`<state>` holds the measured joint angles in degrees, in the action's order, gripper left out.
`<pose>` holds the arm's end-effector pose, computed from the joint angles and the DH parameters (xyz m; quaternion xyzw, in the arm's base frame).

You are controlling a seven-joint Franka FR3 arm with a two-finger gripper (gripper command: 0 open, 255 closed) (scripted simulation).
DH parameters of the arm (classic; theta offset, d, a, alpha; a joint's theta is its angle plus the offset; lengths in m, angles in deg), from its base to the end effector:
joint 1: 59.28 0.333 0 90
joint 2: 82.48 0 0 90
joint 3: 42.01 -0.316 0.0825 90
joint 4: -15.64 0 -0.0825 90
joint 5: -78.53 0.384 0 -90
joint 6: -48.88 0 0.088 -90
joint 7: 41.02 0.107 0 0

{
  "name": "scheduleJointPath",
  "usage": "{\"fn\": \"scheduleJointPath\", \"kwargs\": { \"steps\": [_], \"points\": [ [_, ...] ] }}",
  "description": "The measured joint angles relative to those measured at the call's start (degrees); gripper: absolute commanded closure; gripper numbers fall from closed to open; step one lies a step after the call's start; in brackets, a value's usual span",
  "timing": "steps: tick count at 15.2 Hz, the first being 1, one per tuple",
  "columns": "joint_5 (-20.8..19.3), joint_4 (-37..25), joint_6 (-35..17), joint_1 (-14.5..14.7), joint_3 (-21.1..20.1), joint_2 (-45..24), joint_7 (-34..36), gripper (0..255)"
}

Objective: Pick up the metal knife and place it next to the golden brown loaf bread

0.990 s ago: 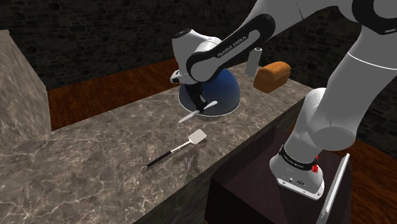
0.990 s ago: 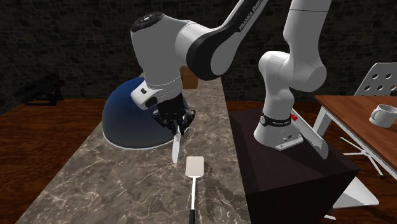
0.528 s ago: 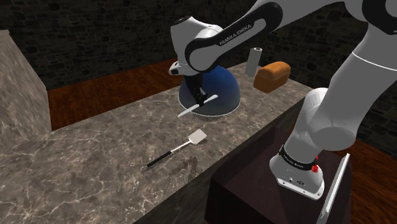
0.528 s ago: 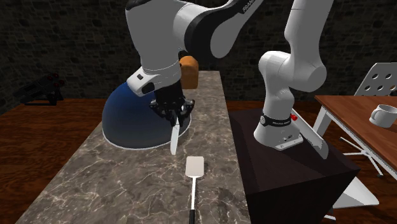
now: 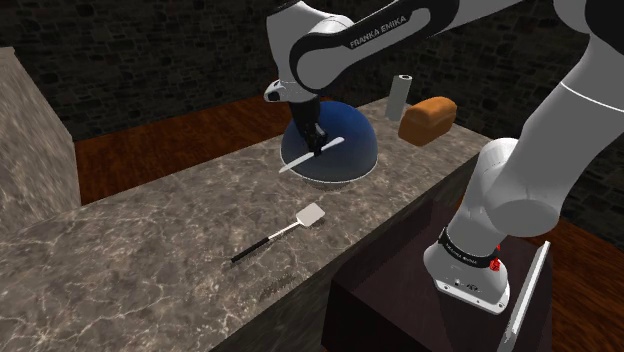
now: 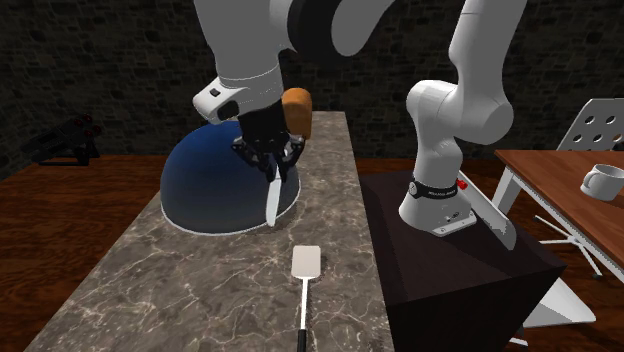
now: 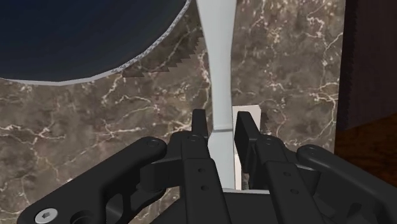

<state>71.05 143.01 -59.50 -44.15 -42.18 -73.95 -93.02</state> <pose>0.4639 0.1170 0.4241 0.8127 0.5723 -0.1052 0.0283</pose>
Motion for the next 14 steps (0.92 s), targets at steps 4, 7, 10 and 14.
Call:
{"fn": "scheduleJointPath", "kwargs": {
  "steps": [4, 7, 10, 14],
  "points": [
    [0.2, -2.4, 3.3, 0.0, 0.0, 1.0, -0.4, 255],
    [0.3, -3.8, 5.5, 0.1, -0.1, 1.6, -0.6, 255],
    [-0.1, -3.0, 6.2, -0.5, 0.7, 3.4, -1.9, 255],
    [-1.8, 1.8, 5.8, -2.5, 3.3, 8.3, -5.8, 255]
  ]
}}
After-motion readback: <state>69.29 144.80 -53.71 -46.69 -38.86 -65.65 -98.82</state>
